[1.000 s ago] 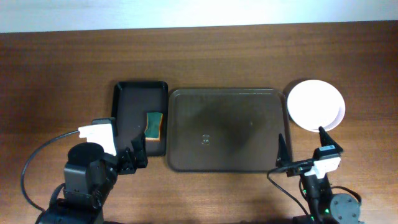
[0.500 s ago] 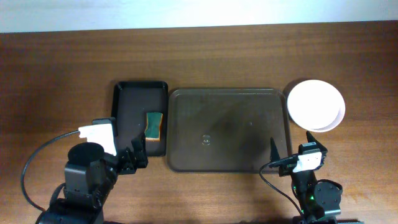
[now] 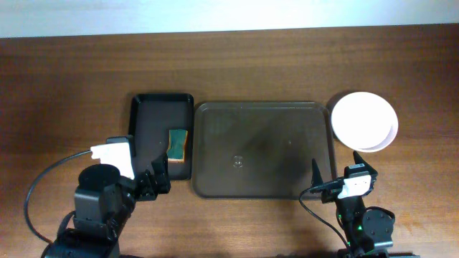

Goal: Clean dirty plates on tray and stack at the side

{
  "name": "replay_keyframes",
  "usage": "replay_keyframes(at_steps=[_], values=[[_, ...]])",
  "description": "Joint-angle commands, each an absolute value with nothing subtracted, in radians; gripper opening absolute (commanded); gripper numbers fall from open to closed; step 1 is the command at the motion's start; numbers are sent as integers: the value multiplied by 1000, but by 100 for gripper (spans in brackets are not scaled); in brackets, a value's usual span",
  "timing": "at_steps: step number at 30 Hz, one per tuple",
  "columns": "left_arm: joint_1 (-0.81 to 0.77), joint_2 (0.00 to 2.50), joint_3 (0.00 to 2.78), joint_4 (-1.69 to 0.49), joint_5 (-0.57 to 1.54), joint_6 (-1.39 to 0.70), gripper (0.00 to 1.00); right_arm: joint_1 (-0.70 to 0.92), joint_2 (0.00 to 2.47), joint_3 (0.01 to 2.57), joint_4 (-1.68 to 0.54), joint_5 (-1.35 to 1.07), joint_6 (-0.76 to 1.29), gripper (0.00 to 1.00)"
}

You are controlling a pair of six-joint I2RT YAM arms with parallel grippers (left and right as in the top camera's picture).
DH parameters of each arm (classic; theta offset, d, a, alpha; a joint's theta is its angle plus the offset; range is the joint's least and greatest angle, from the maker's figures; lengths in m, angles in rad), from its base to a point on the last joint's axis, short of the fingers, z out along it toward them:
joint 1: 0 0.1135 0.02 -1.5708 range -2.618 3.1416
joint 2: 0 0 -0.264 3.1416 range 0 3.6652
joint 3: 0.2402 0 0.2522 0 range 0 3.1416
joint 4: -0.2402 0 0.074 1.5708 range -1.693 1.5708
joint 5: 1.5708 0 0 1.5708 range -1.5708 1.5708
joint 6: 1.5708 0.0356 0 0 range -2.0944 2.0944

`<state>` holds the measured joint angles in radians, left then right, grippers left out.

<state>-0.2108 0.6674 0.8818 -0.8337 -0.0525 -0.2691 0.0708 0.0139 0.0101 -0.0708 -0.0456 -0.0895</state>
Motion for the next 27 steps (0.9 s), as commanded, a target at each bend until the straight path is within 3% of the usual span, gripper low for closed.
replay_keyframes(at_steps=[1, 17, 27], values=[[-211, 666, 876, -832, -51, -264, 100, 64, 6, 6, -75, -51, -94, 99], [-159, 572, 805, -790, -129, -257, 100, 64, 5, 6, -75, -51, -94, 99], [-62, 184, 221, -199, -94, -257, 100, 64, 6, 6, -75, -51, -94, 99]])
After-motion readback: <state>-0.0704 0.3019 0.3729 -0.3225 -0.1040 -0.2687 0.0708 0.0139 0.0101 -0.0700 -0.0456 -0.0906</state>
